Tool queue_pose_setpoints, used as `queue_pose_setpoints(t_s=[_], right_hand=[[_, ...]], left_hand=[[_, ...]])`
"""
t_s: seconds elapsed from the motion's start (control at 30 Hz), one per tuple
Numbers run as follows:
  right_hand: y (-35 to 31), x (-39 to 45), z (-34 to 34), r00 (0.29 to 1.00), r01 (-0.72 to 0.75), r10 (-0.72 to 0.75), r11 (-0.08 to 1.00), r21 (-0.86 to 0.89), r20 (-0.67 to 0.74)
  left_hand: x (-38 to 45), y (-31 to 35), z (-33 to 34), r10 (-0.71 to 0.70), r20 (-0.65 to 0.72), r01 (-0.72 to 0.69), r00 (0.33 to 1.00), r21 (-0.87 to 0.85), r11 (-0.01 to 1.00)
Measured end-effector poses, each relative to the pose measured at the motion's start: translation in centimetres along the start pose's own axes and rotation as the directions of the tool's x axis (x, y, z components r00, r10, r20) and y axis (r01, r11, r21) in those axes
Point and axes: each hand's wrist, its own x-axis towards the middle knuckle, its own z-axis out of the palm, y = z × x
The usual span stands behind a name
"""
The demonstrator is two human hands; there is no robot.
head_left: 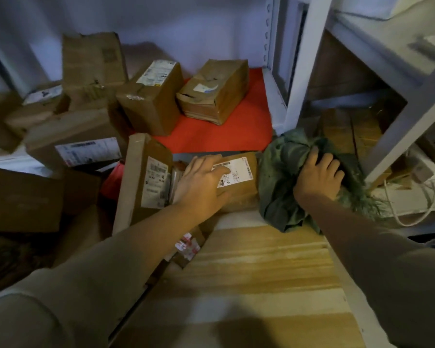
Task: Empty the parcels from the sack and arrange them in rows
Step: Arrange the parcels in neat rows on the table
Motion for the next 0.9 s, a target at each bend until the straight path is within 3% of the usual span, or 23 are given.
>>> queue_pose_setpoints(t_s=[0.07,0.27,0.5,0.67,0.9], right_hand=[[-1.3,-0.3,-0.8,0.993,0.061,-0.057,0.997,0.041,-0.104],[-4.9,-2.0,-2.6,0.953,0.26,-0.248,0.964,0.05,-0.174],[-12.8,-6.9,-5.8,0.919,0.382,-0.322,0.872,0.307,-0.229],[-19.7,-13.0,-9.0,0.855,0.519,-0.434,0.72,0.461,-0.284],[-29.7,-24.7,-11.5,0.782,0.588,-0.544,0.48,0.651,-0.305]], left_hand=[[-0.3,-0.4,-0.7,-0.055,0.007,0.055,0.998,-0.027,0.998],[-3.0,-2.1,-2.6,-0.068,-0.027,0.065,0.997,-0.089,0.994],[-8.7,-6.8,-7.4,-0.069,-0.291,0.044,0.954,-0.091,0.995],[-14.5,-11.1,-12.4,-0.111,-0.461,0.122,0.881,-0.006,0.993],[-25.4,-18.9,-17.8,-0.168,-0.587,0.163,0.792,-0.062,0.985]])
